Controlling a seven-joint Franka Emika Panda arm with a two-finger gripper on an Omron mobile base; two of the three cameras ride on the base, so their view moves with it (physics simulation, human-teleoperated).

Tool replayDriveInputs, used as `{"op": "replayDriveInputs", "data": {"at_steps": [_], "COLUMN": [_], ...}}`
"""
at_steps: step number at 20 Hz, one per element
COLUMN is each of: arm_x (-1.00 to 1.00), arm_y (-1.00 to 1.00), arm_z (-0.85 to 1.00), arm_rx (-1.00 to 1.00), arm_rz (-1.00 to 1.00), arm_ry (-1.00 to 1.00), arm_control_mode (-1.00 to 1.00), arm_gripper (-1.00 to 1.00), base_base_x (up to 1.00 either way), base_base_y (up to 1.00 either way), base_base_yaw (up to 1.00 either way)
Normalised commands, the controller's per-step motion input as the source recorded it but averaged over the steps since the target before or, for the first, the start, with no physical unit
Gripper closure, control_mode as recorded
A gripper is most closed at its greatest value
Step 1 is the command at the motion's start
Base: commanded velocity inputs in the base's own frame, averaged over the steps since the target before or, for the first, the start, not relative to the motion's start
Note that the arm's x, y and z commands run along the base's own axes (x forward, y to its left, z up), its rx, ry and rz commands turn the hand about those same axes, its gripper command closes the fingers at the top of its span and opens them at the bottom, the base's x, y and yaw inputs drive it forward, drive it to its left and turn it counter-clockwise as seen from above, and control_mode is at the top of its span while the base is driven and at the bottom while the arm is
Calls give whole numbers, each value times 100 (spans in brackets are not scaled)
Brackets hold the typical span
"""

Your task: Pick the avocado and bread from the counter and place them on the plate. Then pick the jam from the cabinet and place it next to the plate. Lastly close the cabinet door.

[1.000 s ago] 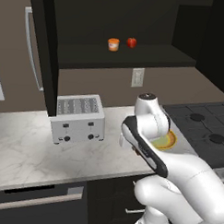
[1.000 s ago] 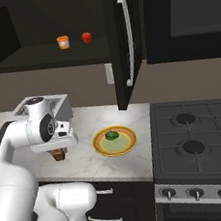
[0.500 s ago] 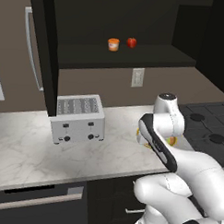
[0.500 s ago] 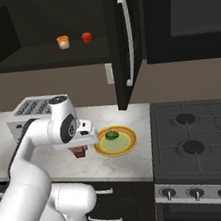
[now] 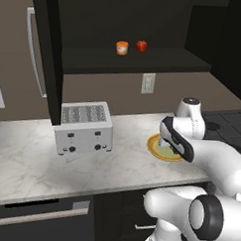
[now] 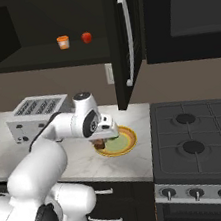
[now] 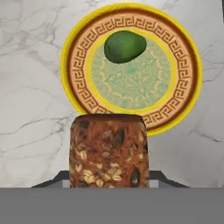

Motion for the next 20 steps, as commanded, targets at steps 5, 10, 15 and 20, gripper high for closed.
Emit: {"op": "replayDriveInputs", "data": {"at_steps": [5, 10, 15, 20], "arm_x": [39, 24, 6, 3], "arm_y": [-30, -5, 0, 0], "arm_z": [0, -8, -17, -23], "arm_rx": [0, 0, 0, 0], "arm_rz": [-3, 0, 0, 0], "arm_ry": [0, 0, 0, 0], "arm_control_mode": [-100, -100, -100, -100], "arm_gripper": [100, 100, 100, 100], "base_base_x": [0, 0, 0, 0], "base_base_y": [0, 0, 0, 0], "base_base_yaw": [0, 0, 0, 0]}}
